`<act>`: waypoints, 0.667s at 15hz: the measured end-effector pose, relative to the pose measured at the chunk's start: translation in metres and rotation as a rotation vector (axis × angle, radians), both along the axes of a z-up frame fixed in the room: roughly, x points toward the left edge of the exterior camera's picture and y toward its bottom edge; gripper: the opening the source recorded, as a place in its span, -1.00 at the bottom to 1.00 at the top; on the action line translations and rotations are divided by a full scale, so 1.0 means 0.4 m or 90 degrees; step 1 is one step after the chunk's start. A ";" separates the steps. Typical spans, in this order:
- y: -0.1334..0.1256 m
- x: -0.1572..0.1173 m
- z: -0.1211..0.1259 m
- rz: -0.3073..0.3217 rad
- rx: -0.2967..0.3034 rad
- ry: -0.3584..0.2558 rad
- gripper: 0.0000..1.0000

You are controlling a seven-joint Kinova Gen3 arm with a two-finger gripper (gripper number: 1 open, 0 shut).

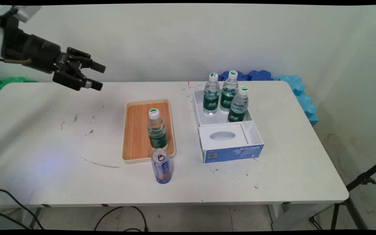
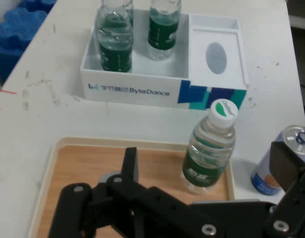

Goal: Pick up the green bottle from the white box

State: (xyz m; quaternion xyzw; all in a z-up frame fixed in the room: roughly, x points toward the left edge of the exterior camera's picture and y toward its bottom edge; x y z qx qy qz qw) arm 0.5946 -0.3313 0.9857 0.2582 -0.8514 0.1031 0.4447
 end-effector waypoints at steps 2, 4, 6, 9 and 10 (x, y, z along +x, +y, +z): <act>-0.003 0.009 0.016 0.017 -0.007 0.005 1.00; -0.017 0.002 0.029 0.035 -0.014 0.010 1.00; -0.043 -0.020 0.040 0.049 -0.021 0.007 1.00; -0.112 -0.090 0.057 0.061 -0.036 -0.006 1.00; -0.141 -0.120 0.059 0.062 -0.041 -0.012 1.00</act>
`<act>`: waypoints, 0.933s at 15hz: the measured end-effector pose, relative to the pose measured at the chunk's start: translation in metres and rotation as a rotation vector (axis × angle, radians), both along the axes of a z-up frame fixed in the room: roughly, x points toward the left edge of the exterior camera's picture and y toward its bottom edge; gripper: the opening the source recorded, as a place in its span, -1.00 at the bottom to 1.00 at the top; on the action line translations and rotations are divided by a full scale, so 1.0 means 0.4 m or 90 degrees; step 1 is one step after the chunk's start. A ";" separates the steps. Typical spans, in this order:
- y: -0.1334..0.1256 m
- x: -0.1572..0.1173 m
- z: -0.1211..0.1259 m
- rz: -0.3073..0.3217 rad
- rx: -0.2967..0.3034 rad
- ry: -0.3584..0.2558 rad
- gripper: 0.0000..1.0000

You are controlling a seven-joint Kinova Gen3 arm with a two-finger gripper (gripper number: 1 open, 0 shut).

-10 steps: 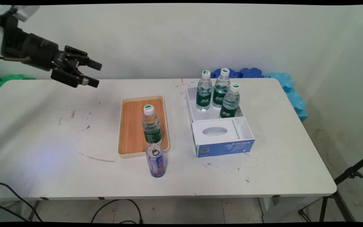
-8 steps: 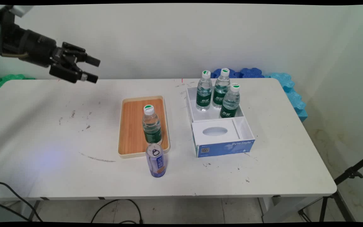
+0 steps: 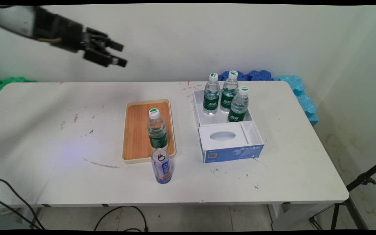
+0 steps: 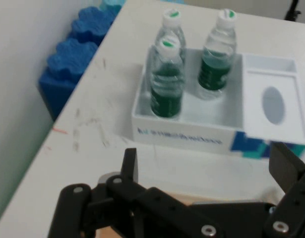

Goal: Pick up the green bottle from the white box

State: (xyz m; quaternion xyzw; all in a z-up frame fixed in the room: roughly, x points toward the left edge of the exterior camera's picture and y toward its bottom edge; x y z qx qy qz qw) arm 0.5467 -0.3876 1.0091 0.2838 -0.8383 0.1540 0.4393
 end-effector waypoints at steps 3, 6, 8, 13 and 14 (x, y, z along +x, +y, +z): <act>-0.098 -0.096 -0.014 0.001 -0.011 -0.022 1.00; -0.193 -0.187 -0.060 -0.009 -0.014 -0.052 1.00; -0.243 -0.236 -0.094 -0.018 -0.010 -0.067 1.00; -0.334 -0.338 -0.186 -0.046 0.008 -0.085 1.00; -0.347 -0.354 -0.203 -0.054 0.013 -0.087 1.00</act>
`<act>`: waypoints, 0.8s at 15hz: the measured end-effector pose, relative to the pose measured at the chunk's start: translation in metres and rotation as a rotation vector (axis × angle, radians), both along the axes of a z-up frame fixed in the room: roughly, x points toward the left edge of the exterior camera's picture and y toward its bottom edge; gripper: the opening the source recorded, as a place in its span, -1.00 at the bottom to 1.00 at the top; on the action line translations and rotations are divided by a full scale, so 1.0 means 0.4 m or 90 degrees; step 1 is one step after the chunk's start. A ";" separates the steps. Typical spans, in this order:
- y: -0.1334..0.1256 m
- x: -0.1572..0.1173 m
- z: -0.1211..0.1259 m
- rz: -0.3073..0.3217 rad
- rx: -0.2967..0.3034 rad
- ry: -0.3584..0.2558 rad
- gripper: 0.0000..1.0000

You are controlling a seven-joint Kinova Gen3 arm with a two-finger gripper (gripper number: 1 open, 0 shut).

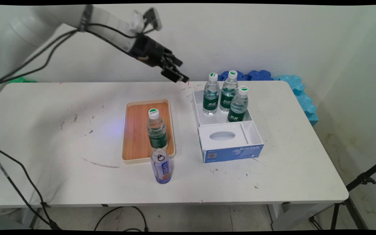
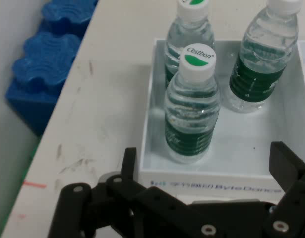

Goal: Pick up the green bottle from the white box

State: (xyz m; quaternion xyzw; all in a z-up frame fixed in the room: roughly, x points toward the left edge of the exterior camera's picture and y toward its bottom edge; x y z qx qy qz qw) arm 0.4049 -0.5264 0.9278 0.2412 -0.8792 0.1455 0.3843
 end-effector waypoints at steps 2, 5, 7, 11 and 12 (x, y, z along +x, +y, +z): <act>-0.027 -0.036 -0.037 -0.018 0.011 -0.001 1.00; -0.055 -0.071 -0.076 -0.039 0.022 -0.002 1.00; -0.080 -0.097 -0.106 -0.052 0.026 -0.002 1.00; -0.122 -0.138 -0.153 -0.063 0.032 0.001 1.00; -0.130 -0.147 -0.165 -0.067 0.033 0.002 1.00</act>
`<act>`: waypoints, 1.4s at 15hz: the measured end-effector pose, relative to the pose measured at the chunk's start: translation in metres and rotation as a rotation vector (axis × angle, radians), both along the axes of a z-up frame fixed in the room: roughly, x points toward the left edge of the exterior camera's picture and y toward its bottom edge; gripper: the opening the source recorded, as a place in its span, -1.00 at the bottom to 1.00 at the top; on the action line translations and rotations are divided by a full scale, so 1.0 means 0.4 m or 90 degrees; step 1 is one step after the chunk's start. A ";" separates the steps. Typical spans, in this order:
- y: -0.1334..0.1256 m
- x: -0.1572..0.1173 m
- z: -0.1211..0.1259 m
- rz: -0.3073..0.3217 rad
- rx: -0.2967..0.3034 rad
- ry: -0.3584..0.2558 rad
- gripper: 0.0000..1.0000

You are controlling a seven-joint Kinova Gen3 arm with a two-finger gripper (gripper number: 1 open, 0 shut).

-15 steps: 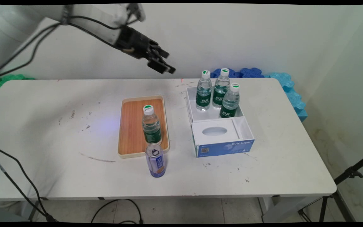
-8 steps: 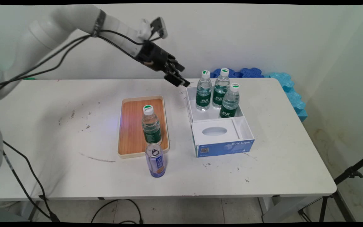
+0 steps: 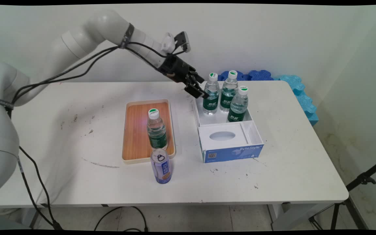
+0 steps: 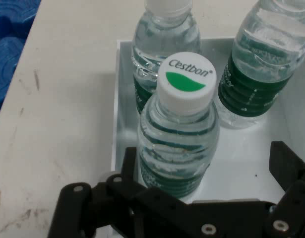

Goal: Pick up the green bottle from the white box, then place the picked object on the tray

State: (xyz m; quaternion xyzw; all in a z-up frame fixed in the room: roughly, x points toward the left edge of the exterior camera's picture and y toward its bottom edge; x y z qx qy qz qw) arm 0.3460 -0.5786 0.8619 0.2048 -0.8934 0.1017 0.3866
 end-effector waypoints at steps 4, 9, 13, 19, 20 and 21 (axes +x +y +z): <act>-0.026 -0.027 -0.036 -0.010 0.000 0.003 1.00; -0.052 -0.047 -0.067 -0.015 -0.003 0.006 -1.00; -0.061 -0.053 -0.079 -0.018 -0.007 0.007 -1.00; -0.037 -0.030 -0.027 -0.002 -0.019 0.018 -1.00; -0.023 -0.022 -0.006 0.001 -0.019 0.024 -1.00; -0.003 -0.009 0.022 0.004 -0.020 0.032 -1.00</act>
